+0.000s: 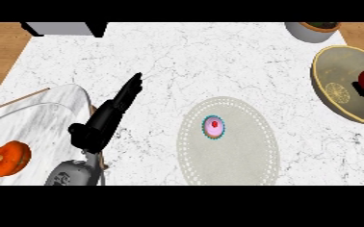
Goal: Pick the tomato from the placemat and place it in the bowl
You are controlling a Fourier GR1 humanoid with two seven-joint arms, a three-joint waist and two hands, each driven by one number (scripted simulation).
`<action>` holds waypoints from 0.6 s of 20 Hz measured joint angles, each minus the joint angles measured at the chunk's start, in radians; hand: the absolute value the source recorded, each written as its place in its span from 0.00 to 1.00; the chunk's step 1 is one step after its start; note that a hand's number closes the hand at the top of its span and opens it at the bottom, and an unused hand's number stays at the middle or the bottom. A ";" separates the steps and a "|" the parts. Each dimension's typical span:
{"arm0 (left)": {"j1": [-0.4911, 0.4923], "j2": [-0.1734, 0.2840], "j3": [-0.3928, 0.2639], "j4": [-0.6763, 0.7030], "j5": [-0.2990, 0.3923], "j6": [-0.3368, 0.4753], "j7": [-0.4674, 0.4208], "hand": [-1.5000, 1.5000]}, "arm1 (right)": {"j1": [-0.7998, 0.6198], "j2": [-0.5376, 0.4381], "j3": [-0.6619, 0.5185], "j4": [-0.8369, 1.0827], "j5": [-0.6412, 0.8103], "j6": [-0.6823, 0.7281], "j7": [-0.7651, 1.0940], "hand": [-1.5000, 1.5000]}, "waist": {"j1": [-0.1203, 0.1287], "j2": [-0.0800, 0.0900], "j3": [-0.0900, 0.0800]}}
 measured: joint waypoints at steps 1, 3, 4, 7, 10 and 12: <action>0.003 -0.001 -0.002 0.000 0.001 -0.004 -0.004 0.50 | -0.027 -0.008 0.006 0.054 0.020 0.003 -0.014 1.00 | 0.002 0.001 0.000; 0.005 -0.001 -0.003 0.010 -0.003 -0.007 -0.016 0.50 | -0.059 -0.026 0.025 0.143 0.043 0.047 -0.022 1.00 | 0.008 0.003 0.000; 0.005 -0.004 -0.006 0.009 -0.003 -0.007 -0.015 0.50 | -0.080 -0.025 0.040 0.183 0.055 0.073 -0.013 1.00 | 0.011 0.003 0.000; -0.015 -0.009 -0.004 0.014 -0.003 -0.008 -0.005 0.50 | -0.135 -0.018 0.071 0.307 0.067 0.163 -0.011 0.00 | 0.019 0.006 0.000; -0.017 -0.017 -0.007 0.036 -0.012 -0.006 -0.025 0.50 | -0.205 -0.010 0.081 0.440 0.065 0.235 -0.076 0.00 | 0.023 0.009 0.001; -0.018 -0.024 -0.014 0.036 -0.022 0.001 -0.023 0.50 | -0.254 0.002 0.074 0.529 0.066 0.244 -0.142 0.00 | 0.022 0.009 0.002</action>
